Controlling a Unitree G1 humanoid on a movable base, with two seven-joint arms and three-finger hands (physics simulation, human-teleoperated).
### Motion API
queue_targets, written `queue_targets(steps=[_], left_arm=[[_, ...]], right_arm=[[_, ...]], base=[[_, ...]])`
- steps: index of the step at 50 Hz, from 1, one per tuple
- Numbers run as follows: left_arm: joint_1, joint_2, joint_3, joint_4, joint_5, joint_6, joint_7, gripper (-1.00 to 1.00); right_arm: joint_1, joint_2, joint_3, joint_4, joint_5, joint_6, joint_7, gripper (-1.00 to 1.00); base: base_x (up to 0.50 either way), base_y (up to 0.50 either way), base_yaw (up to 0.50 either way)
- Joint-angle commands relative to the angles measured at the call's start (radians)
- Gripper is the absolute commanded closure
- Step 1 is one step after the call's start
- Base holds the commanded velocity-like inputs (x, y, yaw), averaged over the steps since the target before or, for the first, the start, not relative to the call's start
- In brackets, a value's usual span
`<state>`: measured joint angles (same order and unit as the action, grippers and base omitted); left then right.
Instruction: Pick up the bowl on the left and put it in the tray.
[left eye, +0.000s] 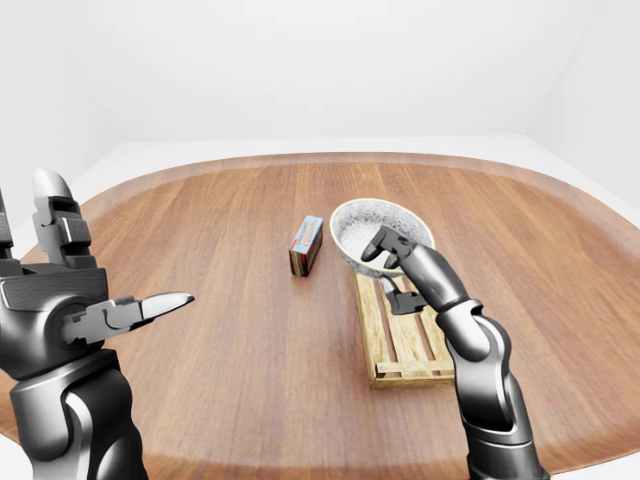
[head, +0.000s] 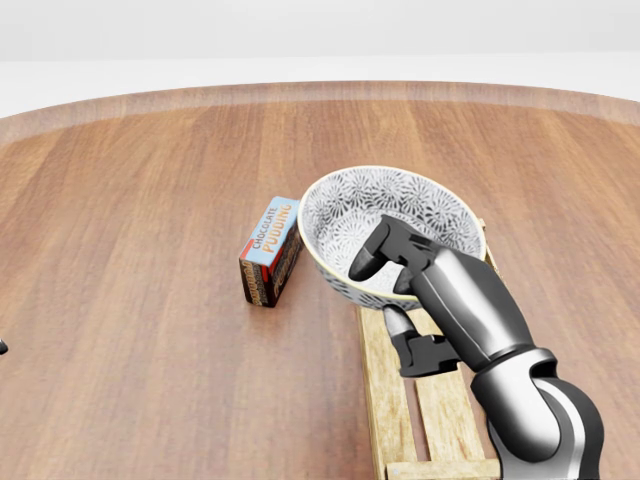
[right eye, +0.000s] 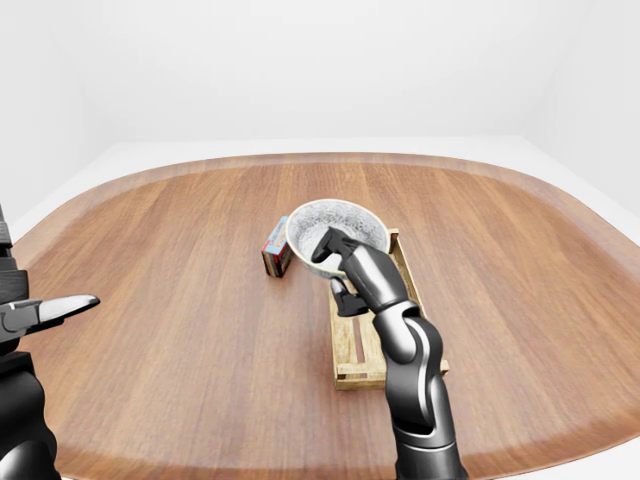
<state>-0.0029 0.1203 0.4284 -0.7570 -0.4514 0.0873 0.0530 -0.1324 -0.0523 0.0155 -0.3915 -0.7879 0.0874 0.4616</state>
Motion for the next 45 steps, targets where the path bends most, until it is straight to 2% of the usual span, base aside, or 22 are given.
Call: queue_targets(steps=[1, 22, 45], left_arm=[[0.000, 0.000, 0.003, -0.006, 0.000, 0.000, 0.000, -1.00], [0.004, -0.004, -0.002, 0.005, 0.008, 0.000, -0.006, -1.00], [0.008, -0.008, -0.007, -0.002, 0.008, 0.000, -0.010, -1.00]], right_arm=[[0.022, -0.048, -0.077, -0.021, 0.013, 0.000, -0.043, 1.00], [0.002, -0.099, -0.150, 0.145, 0.115, 0.000, -0.151, 1.00], [-0.059, -0.118, -0.117, 0.367, 0.008, 0.000, -0.302, 1.00]], base=[[0.00, 0.00, 0.00], [0.00, 0.00, 0.00], [0.00, 0.00, 0.00]])
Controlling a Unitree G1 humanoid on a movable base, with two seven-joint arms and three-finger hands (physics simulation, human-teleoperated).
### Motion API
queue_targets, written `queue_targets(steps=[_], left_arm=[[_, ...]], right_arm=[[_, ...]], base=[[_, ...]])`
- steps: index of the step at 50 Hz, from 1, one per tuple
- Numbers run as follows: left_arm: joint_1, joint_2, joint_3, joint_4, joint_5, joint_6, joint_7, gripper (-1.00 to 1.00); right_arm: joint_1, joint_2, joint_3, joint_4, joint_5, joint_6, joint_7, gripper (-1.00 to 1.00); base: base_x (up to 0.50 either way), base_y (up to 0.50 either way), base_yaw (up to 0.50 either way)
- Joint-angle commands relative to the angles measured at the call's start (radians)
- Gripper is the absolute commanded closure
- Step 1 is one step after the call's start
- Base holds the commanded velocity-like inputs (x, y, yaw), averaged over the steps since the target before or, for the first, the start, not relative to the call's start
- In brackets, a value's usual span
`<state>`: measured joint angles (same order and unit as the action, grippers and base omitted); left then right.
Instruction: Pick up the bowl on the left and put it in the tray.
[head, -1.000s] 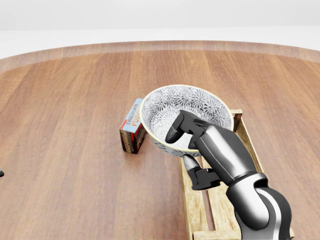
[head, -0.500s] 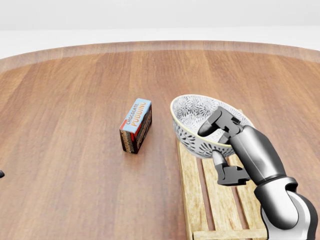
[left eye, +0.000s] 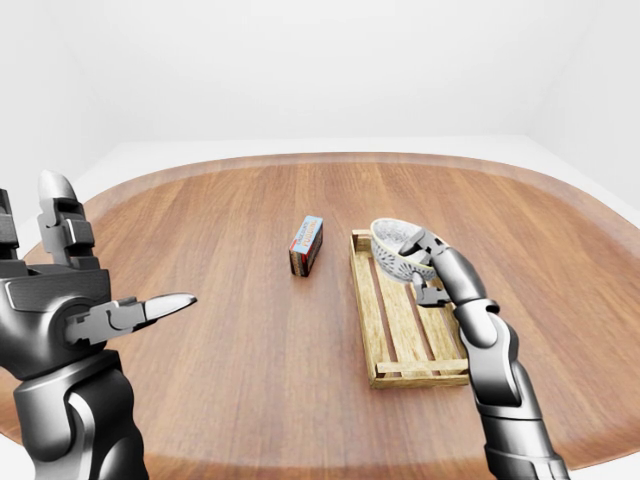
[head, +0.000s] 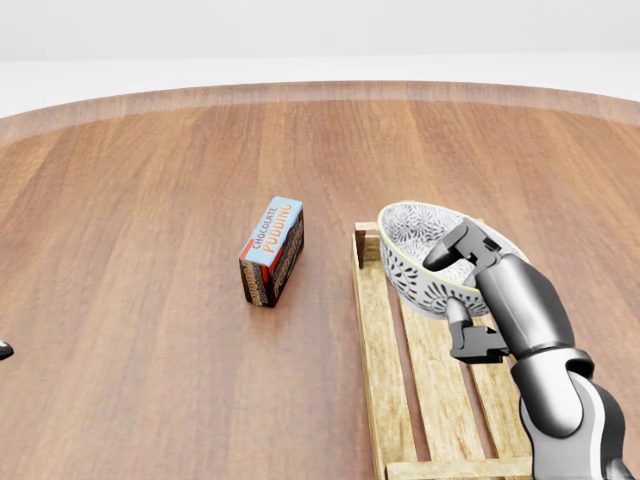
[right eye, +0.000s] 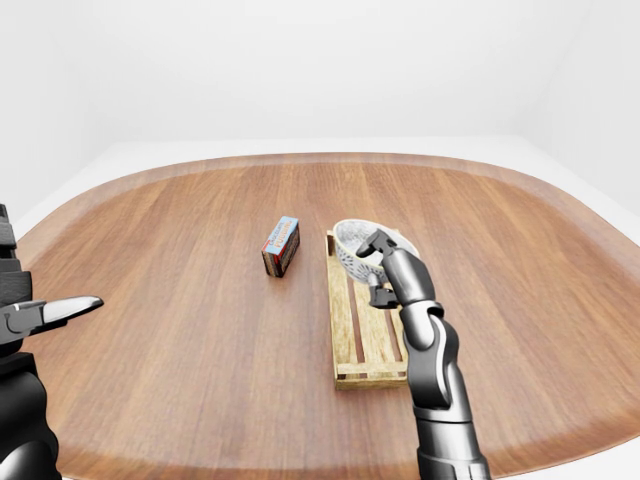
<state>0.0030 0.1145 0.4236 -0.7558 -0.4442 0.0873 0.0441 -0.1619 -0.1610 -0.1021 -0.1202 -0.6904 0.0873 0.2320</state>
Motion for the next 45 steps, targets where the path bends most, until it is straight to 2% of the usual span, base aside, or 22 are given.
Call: queue_targets(steps=[1, 16, 27, 45], left_arm=[[0.002, -0.002, -0.002, -0.003, 0.001, 0.000, -0.001, -1.00], [0.001, -0.002, -0.002, 0.001, 0.000, 0.000, -0.004, -1.00], [-0.002, -0.001, -0.005, 0.007, 0.001, 0.000, 0.000, -1.00], [-0.002, 0.003, 0.002, 0.005, -0.004, 0.000, 0.001, -1.00]], right_arm=[[-0.035, -0.012, 0.001, 0.109, -0.100, 0.000, -0.085, 1.00], [-0.077, -0.013, 0.042, 0.246, -0.217, 0.000, -0.172, 1.00], [-0.100, 0.003, 0.073, 0.304, -0.286, 0.000, -0.198, 1.00], [-0.130, 0.007, 0.079, 0.487, -0.232, 0.000, -0.284, 1.00]], base=[[0.00, 0.00, 0.00], [0.00, 0.00, 0.00], [0.00, 0.00, 0.00], [0.00, 0.00, 0.00]])
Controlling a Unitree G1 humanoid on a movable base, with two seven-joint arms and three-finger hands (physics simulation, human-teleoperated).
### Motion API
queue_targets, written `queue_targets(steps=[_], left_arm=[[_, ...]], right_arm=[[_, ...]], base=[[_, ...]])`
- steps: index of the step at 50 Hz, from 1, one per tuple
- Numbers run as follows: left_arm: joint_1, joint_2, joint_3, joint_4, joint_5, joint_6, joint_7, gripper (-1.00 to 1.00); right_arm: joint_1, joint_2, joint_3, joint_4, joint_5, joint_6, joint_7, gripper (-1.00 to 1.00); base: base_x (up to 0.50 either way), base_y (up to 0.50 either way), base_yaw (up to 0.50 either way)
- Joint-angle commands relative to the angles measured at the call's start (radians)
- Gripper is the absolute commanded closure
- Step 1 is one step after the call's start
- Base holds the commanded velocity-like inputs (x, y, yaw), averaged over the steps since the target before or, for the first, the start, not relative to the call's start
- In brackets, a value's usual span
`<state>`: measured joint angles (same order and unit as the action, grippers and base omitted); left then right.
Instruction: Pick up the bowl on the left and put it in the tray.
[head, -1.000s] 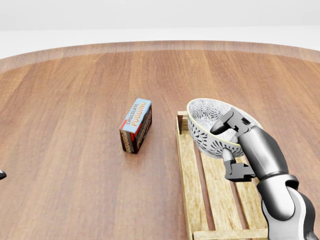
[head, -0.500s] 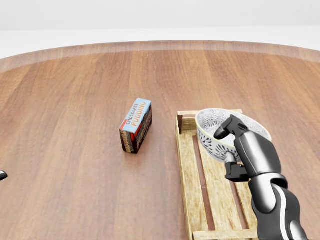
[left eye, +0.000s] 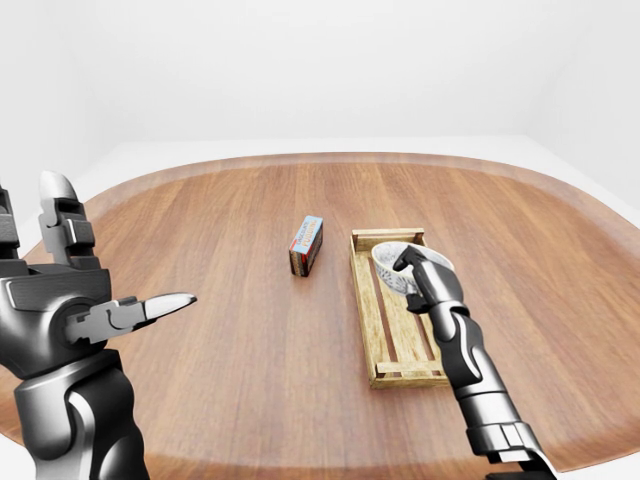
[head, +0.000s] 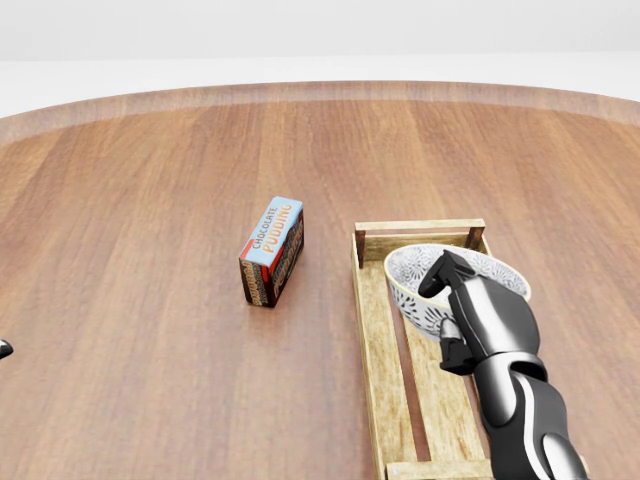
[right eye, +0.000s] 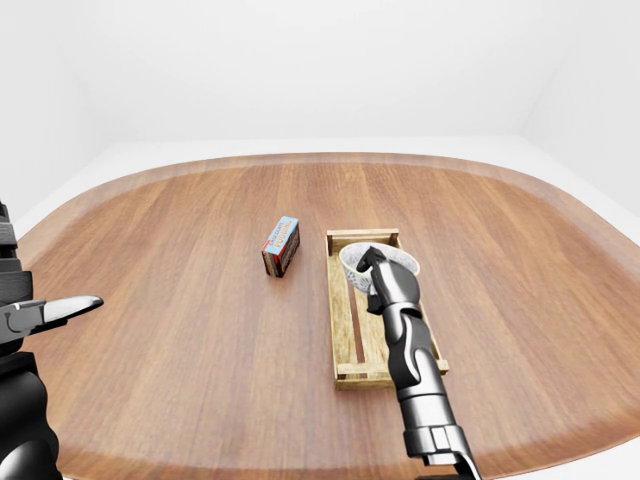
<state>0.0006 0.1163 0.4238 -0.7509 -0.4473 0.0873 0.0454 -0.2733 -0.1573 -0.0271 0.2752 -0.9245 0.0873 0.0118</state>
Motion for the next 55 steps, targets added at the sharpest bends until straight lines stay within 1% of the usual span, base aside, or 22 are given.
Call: queue_targets(steps=[1, 7, 14, 22, 37, 43, 51, 54, 55], left_arm=[[0.001, 0.002, 0.005, -0.003, -0.004, 0.000, 0.000, -1.00], [-0.001, 0.002, 0.004, -0.002, -0.003, 0.000, 0.002, -1.00], [0.002, -0.001, -0.006, -0.003, 0.010, 0.000, -0.003, -1.00], [-0.001, 0.000, 0.002, -0.008, 0.002, 0.000, -0.001, -1.00], [0.003, -0.003, -0.003, -0.010, 0.009, 0.000, -0.004, -1.00], [0.002, -0.001, 0.007, -0.014, 0.001, 0.000, -0.004, -1.00], [0.004, -0.003, 0.002, -0.015, 0.001, 0.000, 0.000, -1.00], [0.002, -0.003, 0.002, -0.015, 0.000, 0.000, 0.001, -1.00], [0.004, -0.005, -0.002, -0.015, 0.004, 0.000, 0.001, -1.00]], right_arm=[[-0.019, 0.002, 0.005, 0.105, 0.006, 0.000, -0.072, 1.00], [-0.020, -0.004, 0.006, 0.121, 0.010, 0.000, -0.085, 1.00], [-0.042, -0.005, 0.007, 0.218, 0.052, 0.000, -0.124, 1.00], [-0.062, -0.008, 0.015, 0.285, 0.081, 0.000, -0.145, 1.00], [-0.101, -0.010, 0.027, 0.450, 0.124, 0.000, -0.210, 1.00], [-0.106, -0.009, 0.034, 0.464, 0.126, 0.000, -0.215, 1.00], [-0.130, -0.005, 0.041, 0.560, 0.147, 0.000, -0.239, 1.00], [-0.128, -0.004, 0.043, 0.558, 0.151, 0.000, -0.236, 1.00], [-0.124, -0.003, 0.045, 0.549, 0.149, 0.000, -0.233, 0.18]], base=[[0.00, 0.00, 0.00], [0.00, 0.00, 0.00], [0.00, 0.00, 0.00], [0.00, 0.00, 0.00], [0.00, 0.00, 0.00], [0.00, 0.00, 0.00], [0.00, 0.00, 0.00], [0.00, 0.00, 0.00], [0.00, 0.00, 0.00]])
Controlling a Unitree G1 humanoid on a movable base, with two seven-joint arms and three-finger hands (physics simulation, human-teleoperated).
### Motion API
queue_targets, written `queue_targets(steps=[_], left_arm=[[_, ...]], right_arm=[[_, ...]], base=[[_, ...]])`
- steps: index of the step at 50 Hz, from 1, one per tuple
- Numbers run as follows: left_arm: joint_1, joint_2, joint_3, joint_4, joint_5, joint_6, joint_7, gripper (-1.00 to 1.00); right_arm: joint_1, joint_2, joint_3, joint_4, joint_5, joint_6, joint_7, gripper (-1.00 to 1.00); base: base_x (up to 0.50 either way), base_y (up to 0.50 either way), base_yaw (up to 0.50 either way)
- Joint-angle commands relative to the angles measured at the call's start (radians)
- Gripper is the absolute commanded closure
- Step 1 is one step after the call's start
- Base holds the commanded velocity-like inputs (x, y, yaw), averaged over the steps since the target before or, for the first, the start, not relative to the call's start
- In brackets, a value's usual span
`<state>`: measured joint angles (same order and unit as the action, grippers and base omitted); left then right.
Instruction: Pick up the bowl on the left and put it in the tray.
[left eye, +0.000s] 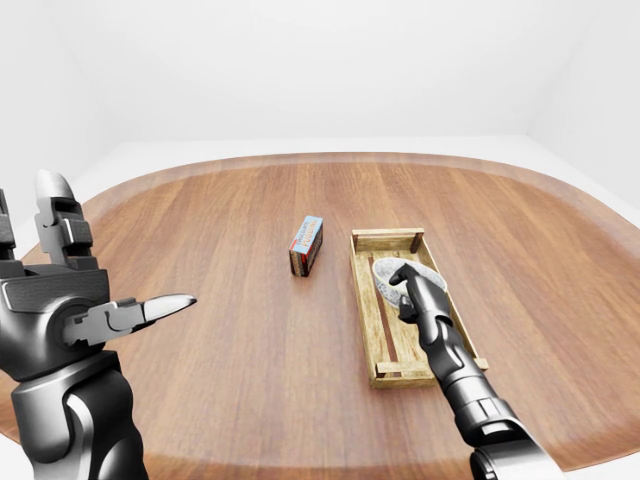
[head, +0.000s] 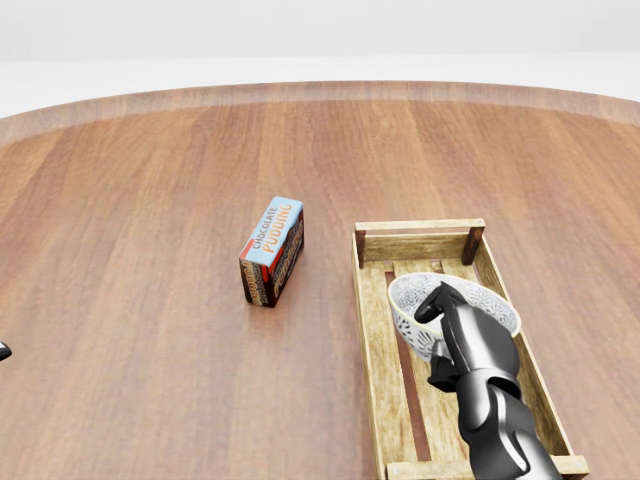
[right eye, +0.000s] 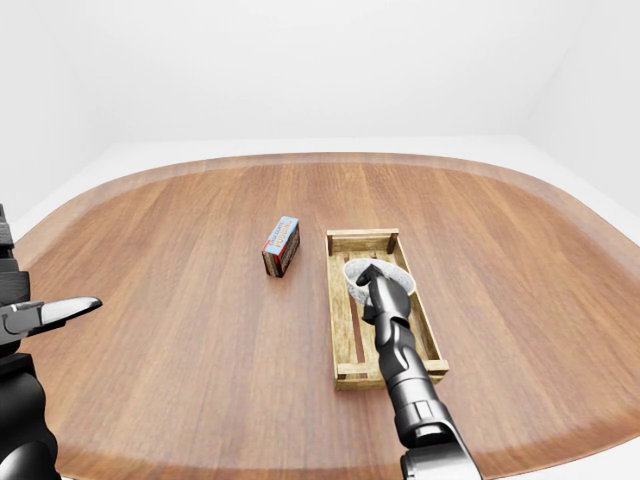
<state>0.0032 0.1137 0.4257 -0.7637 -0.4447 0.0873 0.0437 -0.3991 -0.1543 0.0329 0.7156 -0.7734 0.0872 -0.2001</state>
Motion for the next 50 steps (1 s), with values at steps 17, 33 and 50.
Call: queue_targets(steps=[17, 33, 50], left_arm=[[0.000, 0.000, -0.001, -0.007, -0.005, 0.000, 0.006, -1.00], [0.000, -0.004, -0.010, 0.003, 0.009, 0.000, 0.000, -1.00], [-0.004, 0.000, -0.007, 0.001, 0.002, 0.000, 0.006, -1.00]], right_arm=[[0.129, 0.018, -0.005, -0.177, -0.070, 0.000, 0.090, -1.00], [0.210, 0.049, 0.003, -0.510, -0.158, 0.000, 0.244, -1.00], [0.325, 0.177, 0.159, -1.133, -0.559, 0.000, 0.603, -1.00]], base=[[0.00, 0.00, 0.00], [0.00, 0.00, 0.00], [0.00, 0.00, 0.00]])
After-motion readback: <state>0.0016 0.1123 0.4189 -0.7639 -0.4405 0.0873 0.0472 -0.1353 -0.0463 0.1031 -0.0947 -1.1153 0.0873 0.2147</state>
